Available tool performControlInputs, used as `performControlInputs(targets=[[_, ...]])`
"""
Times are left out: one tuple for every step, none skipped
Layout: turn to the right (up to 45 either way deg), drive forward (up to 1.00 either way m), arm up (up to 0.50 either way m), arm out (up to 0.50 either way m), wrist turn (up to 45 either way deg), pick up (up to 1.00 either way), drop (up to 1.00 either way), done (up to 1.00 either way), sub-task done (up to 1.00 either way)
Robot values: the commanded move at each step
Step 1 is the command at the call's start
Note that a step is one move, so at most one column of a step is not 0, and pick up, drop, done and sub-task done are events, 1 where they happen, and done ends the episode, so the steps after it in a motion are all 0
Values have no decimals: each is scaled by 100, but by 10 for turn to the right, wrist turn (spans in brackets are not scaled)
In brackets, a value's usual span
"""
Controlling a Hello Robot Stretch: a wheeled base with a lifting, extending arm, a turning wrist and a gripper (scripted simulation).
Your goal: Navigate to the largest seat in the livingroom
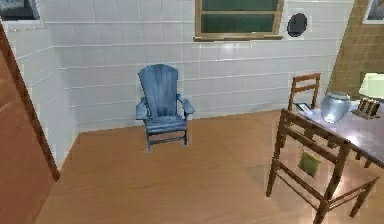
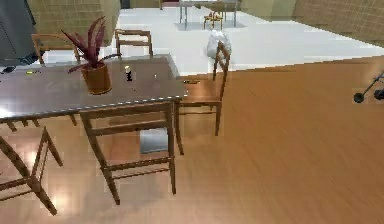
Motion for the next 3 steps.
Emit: performControlInputs(targets=[[0, 100, 0, 0, 0, 0, 0, 0, 0], [60, 0, 0, 0, 0, 0, 0, 0, 0], [0, 35, 0, 0, 0, 0, 0, 0, 0]])
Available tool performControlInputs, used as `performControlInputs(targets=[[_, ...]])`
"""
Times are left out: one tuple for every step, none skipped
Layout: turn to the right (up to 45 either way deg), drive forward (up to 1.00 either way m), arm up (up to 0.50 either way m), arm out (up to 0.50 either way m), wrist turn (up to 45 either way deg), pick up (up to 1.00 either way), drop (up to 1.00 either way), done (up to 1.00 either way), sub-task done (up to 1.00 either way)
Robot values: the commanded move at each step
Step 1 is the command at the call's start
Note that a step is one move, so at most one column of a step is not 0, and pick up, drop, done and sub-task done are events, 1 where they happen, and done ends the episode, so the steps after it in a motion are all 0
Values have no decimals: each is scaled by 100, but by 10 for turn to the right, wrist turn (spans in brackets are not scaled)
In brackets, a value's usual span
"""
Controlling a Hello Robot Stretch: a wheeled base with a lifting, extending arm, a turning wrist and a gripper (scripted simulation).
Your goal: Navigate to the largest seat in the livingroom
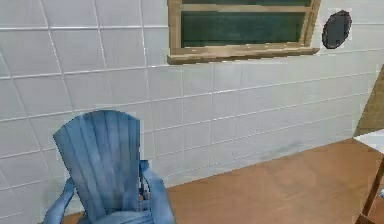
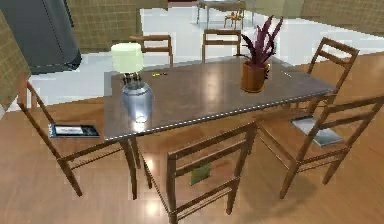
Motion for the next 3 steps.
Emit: performControlInputs(targets=[[450, 0, 0, 0, 0, 0, 0, 0, 0], [450, 0, 0, 0, 0, 0, 0, 0, 0], [450, 0, 0, 0, 0, 0, 0, 0, 0]])
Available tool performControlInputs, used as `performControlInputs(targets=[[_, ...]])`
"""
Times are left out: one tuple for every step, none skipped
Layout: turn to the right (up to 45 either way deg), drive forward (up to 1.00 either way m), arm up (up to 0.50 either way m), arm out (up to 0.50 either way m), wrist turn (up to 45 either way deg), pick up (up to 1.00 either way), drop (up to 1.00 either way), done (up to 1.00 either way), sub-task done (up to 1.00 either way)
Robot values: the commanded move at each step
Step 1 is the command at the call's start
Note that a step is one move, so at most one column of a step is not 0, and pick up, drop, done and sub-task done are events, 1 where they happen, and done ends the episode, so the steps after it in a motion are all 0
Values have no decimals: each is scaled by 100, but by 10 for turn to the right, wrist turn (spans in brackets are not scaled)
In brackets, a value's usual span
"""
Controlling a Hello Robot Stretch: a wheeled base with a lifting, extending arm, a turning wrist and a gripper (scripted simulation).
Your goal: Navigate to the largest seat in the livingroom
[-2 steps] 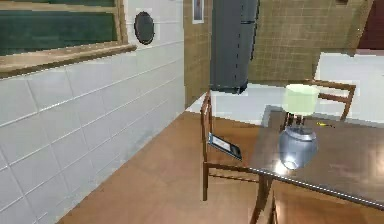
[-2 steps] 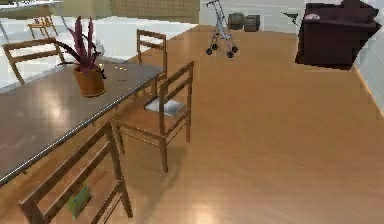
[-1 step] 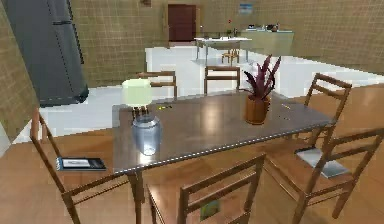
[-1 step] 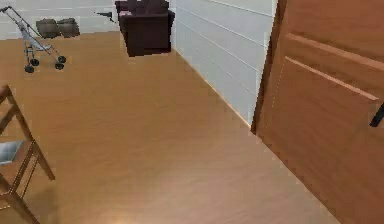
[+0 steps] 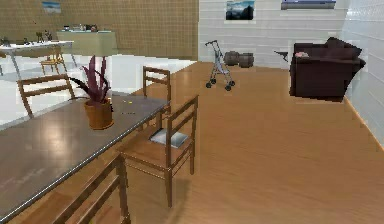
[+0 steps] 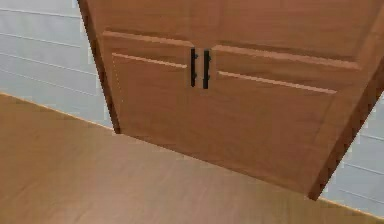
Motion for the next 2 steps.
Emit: performControlInputs(targets=[[210, 0, 0, 0, 0, 0, 0, 0, 0], [30, 0, 0, 0, 0, 0, 0, 0, 0]])
